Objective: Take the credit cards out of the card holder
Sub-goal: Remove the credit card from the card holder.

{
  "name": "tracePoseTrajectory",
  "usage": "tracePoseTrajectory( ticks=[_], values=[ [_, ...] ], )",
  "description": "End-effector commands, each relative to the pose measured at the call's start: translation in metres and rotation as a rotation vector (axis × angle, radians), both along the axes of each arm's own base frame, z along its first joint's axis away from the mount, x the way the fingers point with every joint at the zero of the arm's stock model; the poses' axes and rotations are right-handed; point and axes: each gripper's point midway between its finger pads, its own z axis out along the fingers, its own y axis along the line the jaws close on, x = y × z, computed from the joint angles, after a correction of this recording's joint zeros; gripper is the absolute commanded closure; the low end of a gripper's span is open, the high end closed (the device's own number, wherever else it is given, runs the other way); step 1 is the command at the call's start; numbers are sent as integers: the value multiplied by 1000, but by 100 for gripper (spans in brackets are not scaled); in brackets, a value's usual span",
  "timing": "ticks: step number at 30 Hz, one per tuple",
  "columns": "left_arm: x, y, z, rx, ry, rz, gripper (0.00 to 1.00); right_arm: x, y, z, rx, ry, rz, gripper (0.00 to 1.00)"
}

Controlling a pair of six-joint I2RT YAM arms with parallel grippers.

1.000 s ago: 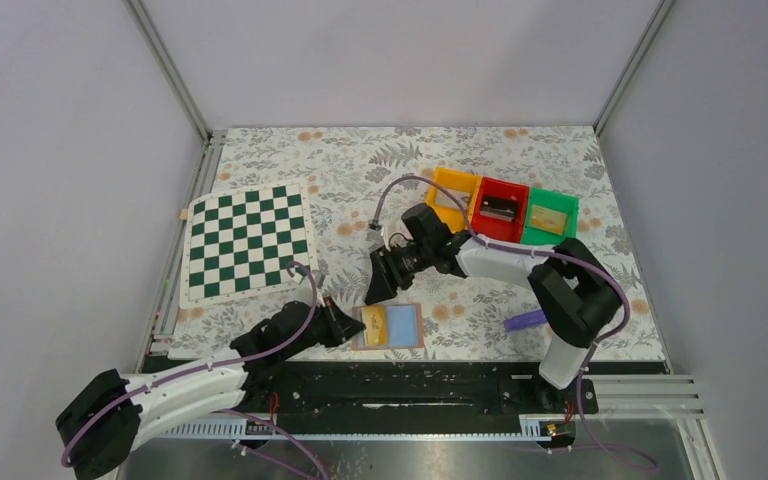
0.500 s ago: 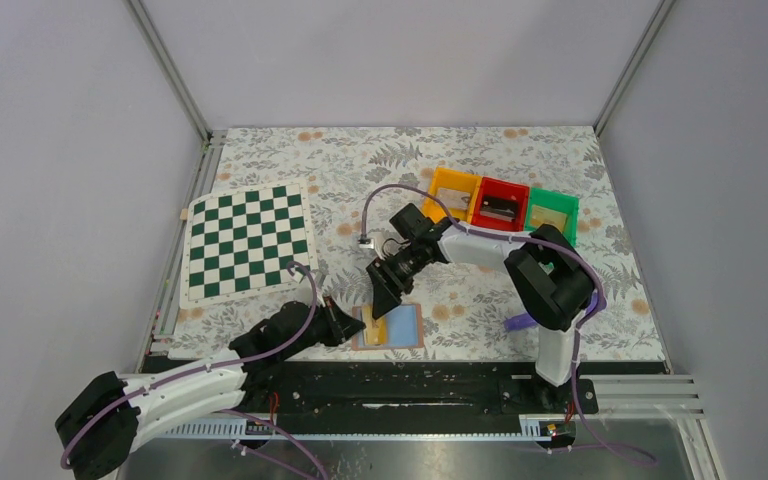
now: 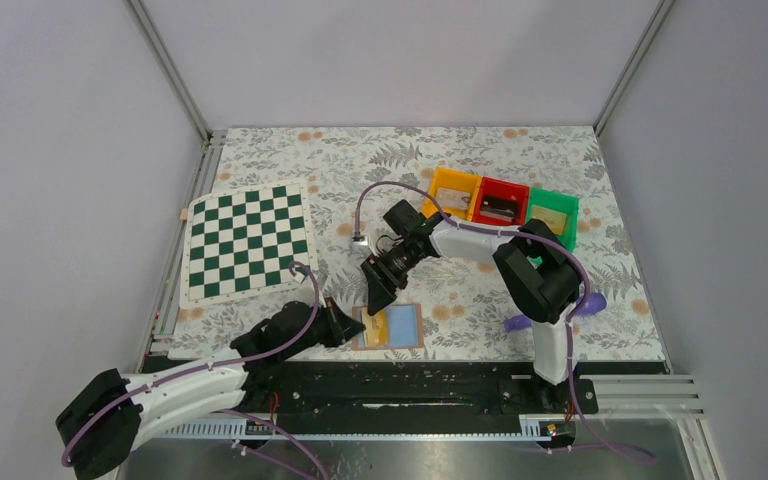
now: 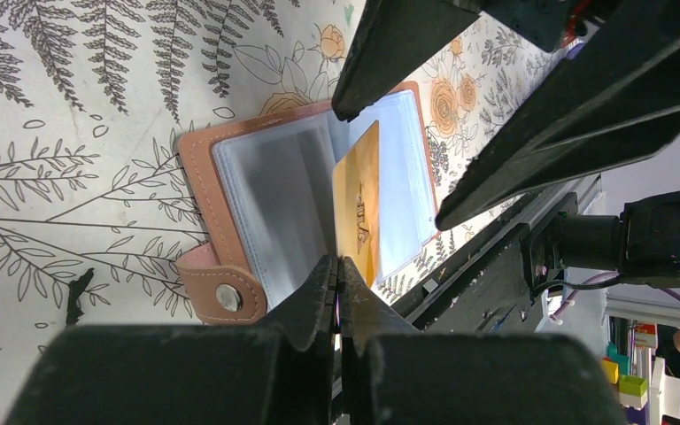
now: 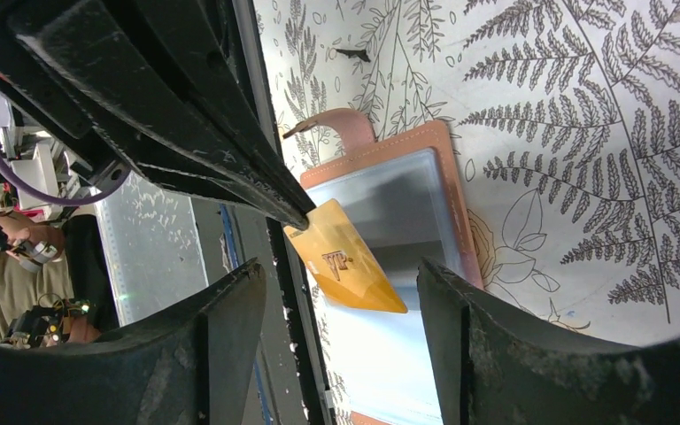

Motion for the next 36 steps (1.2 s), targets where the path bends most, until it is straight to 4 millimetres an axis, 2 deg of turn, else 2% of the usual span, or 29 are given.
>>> tracePoseTrajectory(
  ticks=[1,11,15,17,20,24,28,29,33,36],
  values=[
    [5,-7,15,-43,-51,-16,100,1,0,0,0,-8,37,30],
    [6,-5,13,-34,-53,-7,100,-16,-3,5,41,36,109,39],
    [7,-6,12,-25,-54,-10,100,-15,-1,5,45,37,114,45],
    [7,-6,12,-22,-55,-8,100,-14,0,6,47,35,117,53],
    [8,-5,12,-21,-54,-3,100,-13,1,7,54,20,118,75],
    [9,-5,15,-21,-58,-4,100,-13,3,15,83,3,121,99],
    [15,-3,24,2,-68,24,100,-7,2,21,84,-24,91,100],
    [16,-3,27,8,-69,28,98,-3,3,26,96,-35,72,100],
    [23,3,46,38,-98,62,69,26,1,47,117,-90,-101,100],
    [29,10,66,58,-144,88,49,52,-5,78,188,-126,-243,100]
  ],
)
